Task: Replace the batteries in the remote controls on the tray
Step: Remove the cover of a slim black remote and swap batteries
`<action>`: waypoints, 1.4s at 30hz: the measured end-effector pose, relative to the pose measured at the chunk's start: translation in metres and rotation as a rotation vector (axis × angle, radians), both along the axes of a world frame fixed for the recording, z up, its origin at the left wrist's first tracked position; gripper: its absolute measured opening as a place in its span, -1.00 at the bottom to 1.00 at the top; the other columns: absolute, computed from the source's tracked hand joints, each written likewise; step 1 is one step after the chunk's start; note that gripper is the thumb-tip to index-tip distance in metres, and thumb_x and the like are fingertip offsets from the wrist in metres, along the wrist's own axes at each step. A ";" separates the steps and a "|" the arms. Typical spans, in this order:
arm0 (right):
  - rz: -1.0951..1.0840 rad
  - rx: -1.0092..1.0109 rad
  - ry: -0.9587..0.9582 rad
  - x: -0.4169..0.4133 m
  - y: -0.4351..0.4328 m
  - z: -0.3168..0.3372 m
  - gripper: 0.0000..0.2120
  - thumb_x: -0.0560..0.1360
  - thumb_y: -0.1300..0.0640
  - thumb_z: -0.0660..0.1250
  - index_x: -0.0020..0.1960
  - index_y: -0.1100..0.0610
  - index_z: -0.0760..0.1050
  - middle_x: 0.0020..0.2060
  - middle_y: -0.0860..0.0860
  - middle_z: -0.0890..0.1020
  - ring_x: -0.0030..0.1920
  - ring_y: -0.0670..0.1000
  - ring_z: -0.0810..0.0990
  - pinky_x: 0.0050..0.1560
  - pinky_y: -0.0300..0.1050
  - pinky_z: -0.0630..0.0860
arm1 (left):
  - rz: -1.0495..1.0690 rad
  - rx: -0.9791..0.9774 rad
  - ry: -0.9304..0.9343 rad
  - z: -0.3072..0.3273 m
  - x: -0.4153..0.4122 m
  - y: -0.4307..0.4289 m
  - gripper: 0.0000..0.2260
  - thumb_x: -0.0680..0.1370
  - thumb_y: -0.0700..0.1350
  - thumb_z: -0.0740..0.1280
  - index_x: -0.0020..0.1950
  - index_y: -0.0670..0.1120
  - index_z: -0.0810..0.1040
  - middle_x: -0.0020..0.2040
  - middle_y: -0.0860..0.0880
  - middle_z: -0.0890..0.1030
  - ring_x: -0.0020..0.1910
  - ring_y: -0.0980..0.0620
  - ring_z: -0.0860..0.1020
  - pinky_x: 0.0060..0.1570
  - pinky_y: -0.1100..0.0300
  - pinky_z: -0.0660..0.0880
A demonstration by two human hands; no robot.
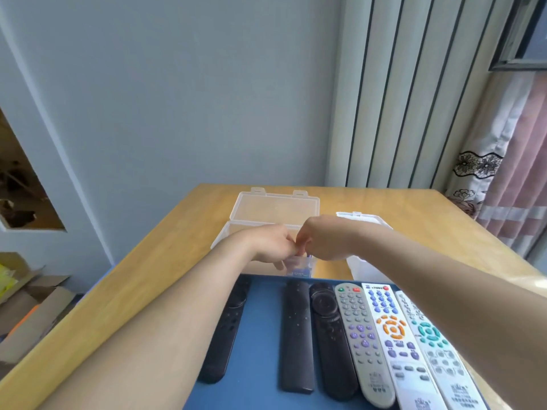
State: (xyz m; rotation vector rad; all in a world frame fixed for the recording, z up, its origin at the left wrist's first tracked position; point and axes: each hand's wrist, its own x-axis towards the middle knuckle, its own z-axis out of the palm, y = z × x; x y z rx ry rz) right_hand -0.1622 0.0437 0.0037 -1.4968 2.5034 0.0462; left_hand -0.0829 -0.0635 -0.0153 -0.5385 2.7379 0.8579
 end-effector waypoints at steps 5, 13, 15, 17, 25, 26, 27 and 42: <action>0.024 0.192 0.037 -0.011 -0.022 -0.014 -0.70 0.63 0.15 0.07 0.16 0.21 0.53 -0.03 0.13 0.55 -0.05 0.13 0.47 -0.07 -0.12 0.37 | 0.004 0.009 -0.138 -0.009 -0.019 -0.010 -0.71 0.61 -0.08 0.07 0.21 -0.05 0.53 0.14 0.01 0.63 -0.11 0.10 0.65 0.07 0.13 0.47; 0.074 0.205 -0.013 -0.018 -0.031 -0.015 -0.69 0.62 0.21 0.10 0.25 0.21 0.53 0.07 0.11 0.60 0.04 0.14 0.54 -0.09 -0.17 0.34 | -0.068 0.106 -0.126 -0.002 -0.008 -0.027 -0.76 0.52 0.16 0.31 -0.06 0.06 0.70 -0.10 0.10 0.68 -0.15 0.14 0.58 0.00 0.19 0.49; 0.091 0.216 0.036 -0.018 -0.037 -0.018 -0.68 0.62 0.14 0.14 0.27 0.19 0.55 0.13 0.12 0.62 0.06 0.12 0.57 -0.07 -0.17 0.38 | -0.075 0.098 -0.045 0.000 -0.002 -0.035 -0.76 0.52 0.14 0.33 -0.17 0.04 0.69 -0.20 0.10 0.67 -0.18 0.15 0.58 0.04 0.22 0.48; 0.104 0.256 0.068 -0.020 -0.045 -0.022 -0.70 0.61 0.09 0.20 0.23 0.18 0.58 0.09 0.11 0.64 -0.05 0.09 0.53 -0.08 -0.16 0.41 | -0.068 0.060 0.041 0.001 0.003 -0.041 -0.80 0.52 0.06 0.38 -0.22 0.01 0.69 -0.30 0.10 0.63 -0.28 0.17 0.53 -0.10 0.28 0.45; 0.122 0.256 0.150 -0.020 -0.054 -0.025 -0.67 0.57 0.30 0.14 0.24 0.20 0.57 0.20 0.13 0.60 0.00 0.09 0.52 0.08 -0.08 0.53 | 0.175 -0.366 0.244 -0.008 0.012 -0.077 -0.79 0.46 -0.24 0.34 -0.08 0.03 0.70 -0.21 0.10 0.59 -0.19 0.11 0.53 -0.26 0.32 0.38; 0.116 0.240 0.151 -0.020 -0.054 -0.026 -0.67 0.56 0.30 0.13 0.23 0.19 0.57 0.18 0.13 0.60 0.02 0.10 0.54 0.07 -0.07 0.54 | 0.162 -0.410 0.218 -0.011 0.011 -0.079 -0.81 0.47 -0.21 0.35 -0.06 0.04 0.70 -0.19 0.09 0.57 -0.15 0.07 0.52 -0.20 0.30 0.37; 0.116 0.226 0.160 -0.020 -0.055 -0.027 -0.68 0.56 0.30 0.14 0.21 0.19 0.58 0.16 0.13 0.61 0.06 0.11 0.56 0.07 -0.07 0.54 | 0.142 -0.445 0.189 -0.013 0.009 -0.081 -0.83 0.47 -0.18 0.36 -0.05 0.04 0.70 -0.17 0.09 0.56 -0.12 0.06 0.50 -0.16 0.29 0.38; 0.270 0.364 0.388 -0.018 -0.047 -0.014 -0.67 0.58 0.27 0.20 0.26 0.02 0.54 0.07 0.02 0.56 0.05 0.10 0.52 0.23 0.07 0.47 | 0.093 -0.439 0.030 -0.019 -0.024 -0.070 -0.85 0.40 -0.05 0.43 -0.21 -0.13 0.62 -0.33 -0.04 0.65 -0.33 -0.03 0.55 -0.26 0.19 0.50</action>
